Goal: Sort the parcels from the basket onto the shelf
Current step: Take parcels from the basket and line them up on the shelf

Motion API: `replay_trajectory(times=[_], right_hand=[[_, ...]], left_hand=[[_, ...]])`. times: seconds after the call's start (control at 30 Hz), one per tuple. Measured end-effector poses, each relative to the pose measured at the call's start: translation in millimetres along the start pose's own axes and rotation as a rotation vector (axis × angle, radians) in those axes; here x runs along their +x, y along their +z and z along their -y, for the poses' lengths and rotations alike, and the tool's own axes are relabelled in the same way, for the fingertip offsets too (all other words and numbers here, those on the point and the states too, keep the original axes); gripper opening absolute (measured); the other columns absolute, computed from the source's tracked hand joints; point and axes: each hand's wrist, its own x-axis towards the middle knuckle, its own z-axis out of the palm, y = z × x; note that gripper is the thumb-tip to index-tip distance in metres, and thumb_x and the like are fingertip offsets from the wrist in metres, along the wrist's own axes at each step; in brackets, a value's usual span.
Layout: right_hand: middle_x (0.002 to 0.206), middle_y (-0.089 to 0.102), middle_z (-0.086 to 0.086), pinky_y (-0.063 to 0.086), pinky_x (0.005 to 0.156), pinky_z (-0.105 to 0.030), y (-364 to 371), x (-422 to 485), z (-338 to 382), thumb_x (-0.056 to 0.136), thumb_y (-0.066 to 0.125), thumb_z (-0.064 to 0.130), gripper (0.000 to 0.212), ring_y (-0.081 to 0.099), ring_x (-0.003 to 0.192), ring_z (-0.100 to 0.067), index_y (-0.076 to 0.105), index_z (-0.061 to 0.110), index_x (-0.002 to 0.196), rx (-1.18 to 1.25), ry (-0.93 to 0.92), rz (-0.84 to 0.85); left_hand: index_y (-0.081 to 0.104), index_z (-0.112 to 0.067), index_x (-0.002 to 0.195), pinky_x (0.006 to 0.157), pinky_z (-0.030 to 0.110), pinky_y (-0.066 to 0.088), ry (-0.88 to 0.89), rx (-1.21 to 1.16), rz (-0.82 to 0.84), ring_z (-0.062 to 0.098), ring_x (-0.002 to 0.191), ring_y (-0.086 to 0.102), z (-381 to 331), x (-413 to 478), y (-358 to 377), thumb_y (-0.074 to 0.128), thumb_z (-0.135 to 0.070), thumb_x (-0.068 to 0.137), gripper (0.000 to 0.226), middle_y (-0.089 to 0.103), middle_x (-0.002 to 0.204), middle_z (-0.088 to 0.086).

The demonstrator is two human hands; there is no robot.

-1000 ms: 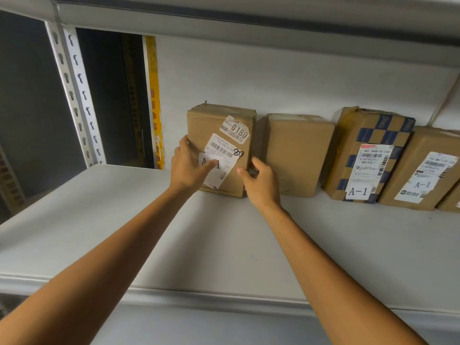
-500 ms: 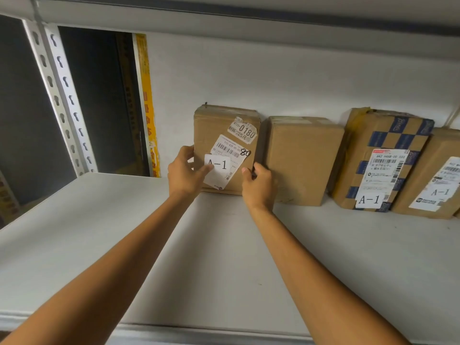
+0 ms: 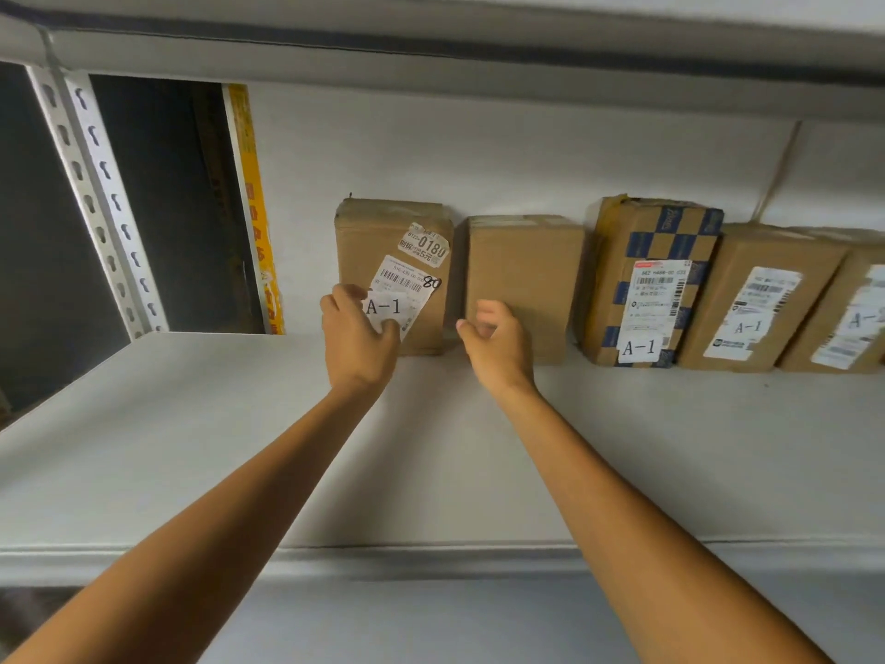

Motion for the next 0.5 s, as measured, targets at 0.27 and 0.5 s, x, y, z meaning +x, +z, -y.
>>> replay_trajectory(times=[0.27,0.5], right_hand=[[0.129,0.058,-0.006,0.047,0.086,-0.028,-61,10,-16,0.09,0.065,0.027,0.042,0.057,0.114,-0.023,0.053,0.016,0.129,-0.078,-0.016,-0.152],[0.14,0.049,-0.009,0.044,0.103,-0.043,-76,36,-39,0.085,0.07,0.028,0.067,0.047,0.127,-0.027,0.038,0.012,0.141,-0.078,0.039,-0.151]], left_hand=[[0.045,-0.015,0.132,0.092,0.038,0.049,0.171,-0.077,0.533,0.026,0.112,0.055,-43,-28,46,0.061,-0.016,0.086,0.049,0.053,0.124,0.008],[0.033,-0.011,0.14,0.096,0.04,0.047,0.134,0.006,0.38,0.033,0.108,0.053,-56,-36,89,0.057,-0.011,0.084,0.062,0.036,0.118,0.005]])
